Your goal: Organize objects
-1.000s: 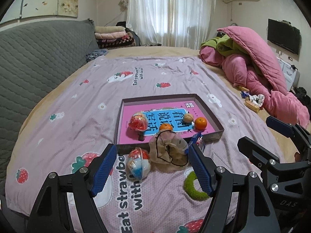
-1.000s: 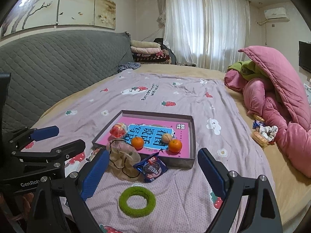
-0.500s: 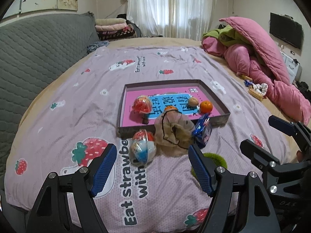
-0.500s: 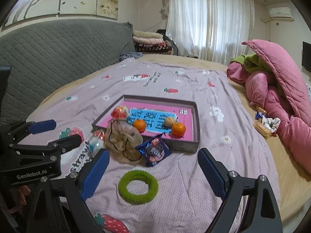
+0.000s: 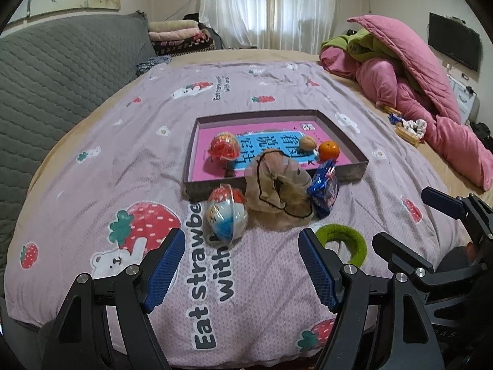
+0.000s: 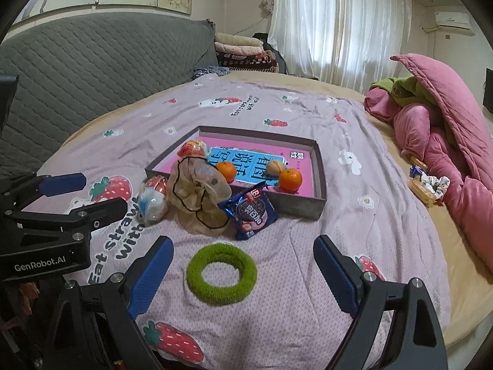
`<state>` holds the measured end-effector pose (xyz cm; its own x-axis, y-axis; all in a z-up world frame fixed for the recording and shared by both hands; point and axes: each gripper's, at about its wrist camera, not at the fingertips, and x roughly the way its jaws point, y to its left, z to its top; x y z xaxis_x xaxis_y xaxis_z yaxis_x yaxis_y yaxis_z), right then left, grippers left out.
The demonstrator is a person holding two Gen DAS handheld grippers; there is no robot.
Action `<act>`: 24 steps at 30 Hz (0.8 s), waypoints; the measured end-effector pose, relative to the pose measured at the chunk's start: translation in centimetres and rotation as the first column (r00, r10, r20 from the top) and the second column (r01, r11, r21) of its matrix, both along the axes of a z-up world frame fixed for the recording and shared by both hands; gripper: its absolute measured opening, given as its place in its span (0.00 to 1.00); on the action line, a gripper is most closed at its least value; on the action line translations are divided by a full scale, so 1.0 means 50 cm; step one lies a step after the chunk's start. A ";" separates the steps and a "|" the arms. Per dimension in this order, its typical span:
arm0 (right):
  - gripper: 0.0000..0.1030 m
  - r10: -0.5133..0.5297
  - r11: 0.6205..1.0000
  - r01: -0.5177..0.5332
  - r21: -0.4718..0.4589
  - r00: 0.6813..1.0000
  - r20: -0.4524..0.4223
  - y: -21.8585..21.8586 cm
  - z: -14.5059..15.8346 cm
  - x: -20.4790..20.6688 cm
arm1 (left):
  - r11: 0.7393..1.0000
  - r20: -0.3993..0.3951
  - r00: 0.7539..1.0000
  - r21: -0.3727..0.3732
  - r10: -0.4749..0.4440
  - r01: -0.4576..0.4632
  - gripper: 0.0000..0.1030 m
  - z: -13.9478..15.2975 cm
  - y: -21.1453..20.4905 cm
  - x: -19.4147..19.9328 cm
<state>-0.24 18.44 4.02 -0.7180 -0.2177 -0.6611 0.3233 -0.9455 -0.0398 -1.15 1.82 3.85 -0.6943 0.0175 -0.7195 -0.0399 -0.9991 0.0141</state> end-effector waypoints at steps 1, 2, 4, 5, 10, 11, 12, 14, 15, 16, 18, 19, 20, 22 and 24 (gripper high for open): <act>0.90 0.000 1.000 0.000 0.001 1.000 0.002 0.001 -0.002 0.000 | 1.000 0.004 1.000 -0.003 -0.004 0.004 0.75 -0.004 0.002 0.000; 0.90 0.000 1.000 0.000 0.003 1.000 0.006 0.001 -0.005 0.000 | 1.000 0.007 1.000 -0.007 -0.006 0.006 0.75 -0.008 0.004 0.002; 0.90 -0.003 1.000 0.003 0.001 1.000 0.010 0.005 -0.010 0.001 | 1.000 0.012 1.000 -0.008 -0.008 0.008 0.75 -0.014 0.005 0.002; 0.90 -0.005 1.000 0.005 0.001 1.000 0.015 0.005 -0.012 0.001 | 1.000 0.013 1.000 -0.008 -0.008 0.008 0.75 -0.016 0.005 0.002; 0.90 -0.013 1.000 0.013 0.005 0.999 0.031 0.010 -0.030 -0.002 | 1.000 0.024 1.000 -0.010 -0.014 0.014 0.75 -0.028 0.008 -0.001; 0.90 -0.013 1.000 0.012 0.007 0.999 0.037 0.011 -0.035 -0.004 | 1.000 0.025 1.000 -0.010 -0.016 0.016 0.75 -0.029 0.009 -0.002; 0.90 -0.014 1.000 0.014 0.008 0.999 0.043 0.012 -0.040 -0.006 | 1.000 0.024 1.000 -0.012 -0.015 0.015 0.75 -0.031 0.009 -0.002; 0.90 -0.020 1.000 0.019 0.014 0.998 0.053 0.014 -0.051 -0.010 | 1.000 0.025 1.000 -0.012 -0.018 0.018 0.75 -0.036 0.011 -0.002; 0.90 -0.022 1.000 0.021 0.019 0.998 0.058 0.014 -0.057 -0.011 | 1.000 0.027 0.999 -0.010 -0.018 0.018 0.75 -0.039 0.012 -0.004; 0.90 -0.024 0.999 0.022 0.023 0.998 0.061 0.015 -0.062 -0.013 | 1.000 0.029 0.999 -0.007 -0.020 0.020 0.75 -0.042 0.013 -0.005; 0.90 -0.030 0.999 0.028 0.027 0.997 0.074 0.017 -0.072 -0.018 | 1.000 0.035 0.999 -0.006 -0.021 0.022 0.75 -0.047 0.014 -0.009; 0.90 -0.031 0.999 0.030 0.024 0.996 0.078 0.018 -0.076 -0.020 | 1.000 0.038 0.999 -0.005 -0.022 0.022 0.75 -0.050 0.015 -0.011; 0.90 -0.032 0.999 0.030 0.022 0.996 0.082 0.019 -0.080 -0.022 | 1.000 0.040 0.999 -0.007 -0.023 0.023 0.75 -0.053 0.016 -0.013; 0.90 -0.035 0.999 0.033 0.021 0.996 0.086 0.020 -0.085 -0.025 | 1.000 0.042 0.999 -0.011 -0.026 0.026 0.75 -0.058 0.017 -0.019; 0.90 -0.036 0.999 0.034 0.020 0.994 0.099 0.021 -0.094 -0.030 | 1.000 0.049 0.999 -0.007 -0.024 0.024 0.75 -0.063 0.016 -0.024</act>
